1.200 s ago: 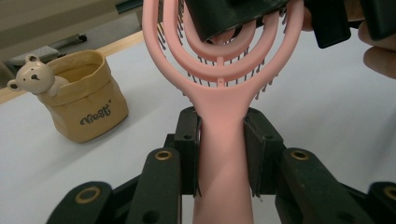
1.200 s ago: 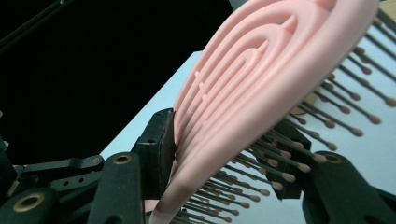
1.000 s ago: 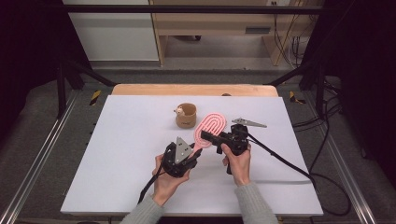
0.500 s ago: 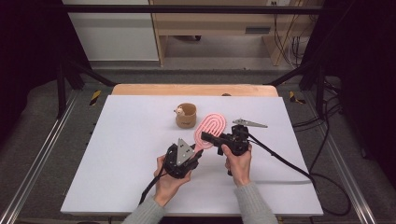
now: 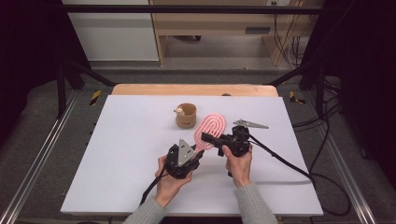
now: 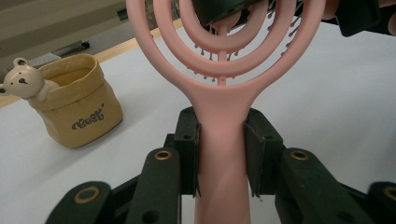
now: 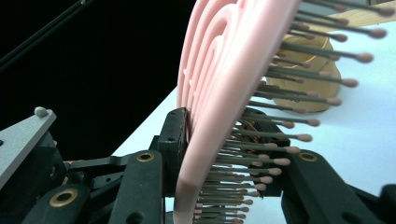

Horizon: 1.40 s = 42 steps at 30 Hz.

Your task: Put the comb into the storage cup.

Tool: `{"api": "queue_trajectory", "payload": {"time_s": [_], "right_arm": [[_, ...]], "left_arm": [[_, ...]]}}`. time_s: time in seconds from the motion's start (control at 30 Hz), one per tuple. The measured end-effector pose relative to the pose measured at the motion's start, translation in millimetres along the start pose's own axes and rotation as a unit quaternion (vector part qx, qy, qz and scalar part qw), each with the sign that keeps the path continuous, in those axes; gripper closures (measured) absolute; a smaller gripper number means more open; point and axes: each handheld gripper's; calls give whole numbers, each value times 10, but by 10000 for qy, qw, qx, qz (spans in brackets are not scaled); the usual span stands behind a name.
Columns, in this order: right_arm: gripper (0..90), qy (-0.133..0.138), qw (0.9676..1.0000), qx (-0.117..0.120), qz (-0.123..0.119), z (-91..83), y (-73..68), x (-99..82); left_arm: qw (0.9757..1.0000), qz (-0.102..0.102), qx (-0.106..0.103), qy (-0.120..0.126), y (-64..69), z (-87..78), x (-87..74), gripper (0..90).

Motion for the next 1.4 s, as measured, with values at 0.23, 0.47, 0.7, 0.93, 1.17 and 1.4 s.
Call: {"api": "queue_trajectory", "payload": {"time_s": [0.23,0.47,0.7,0.93,1.17,1.4], "right_arm": [[625,42,9999,18,-99,-26,-12,0],[626,51,9999,43,-144,-41,-22,-2],[627,71,9998,53,-205,-61,-30,3],[629,109,9997,10,-231,-75,-37,7],[629,185,9994,-66,-293,-99,-40,16],[630,236,9991,-141,-334,-107,-37,23]], "left_arm": [[10000,17,-20,28,14,10,1,689],[10000,28,-46,38,21,11,1,686],[9999,58,-78,37,32,21,3,674],[9999,18,-106,0,16,27,9,653],[9999,-16,-144,4,-2,18,24,607],[9995,-93,-286,105,-35,-16,54,477]]}}
Point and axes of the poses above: each handheld gripper's, and its own axes: z roughly forward along the jaws, x roughly out of its top, y roughly to its right, and after that the axes turned 4 degrees about -x, right-handed
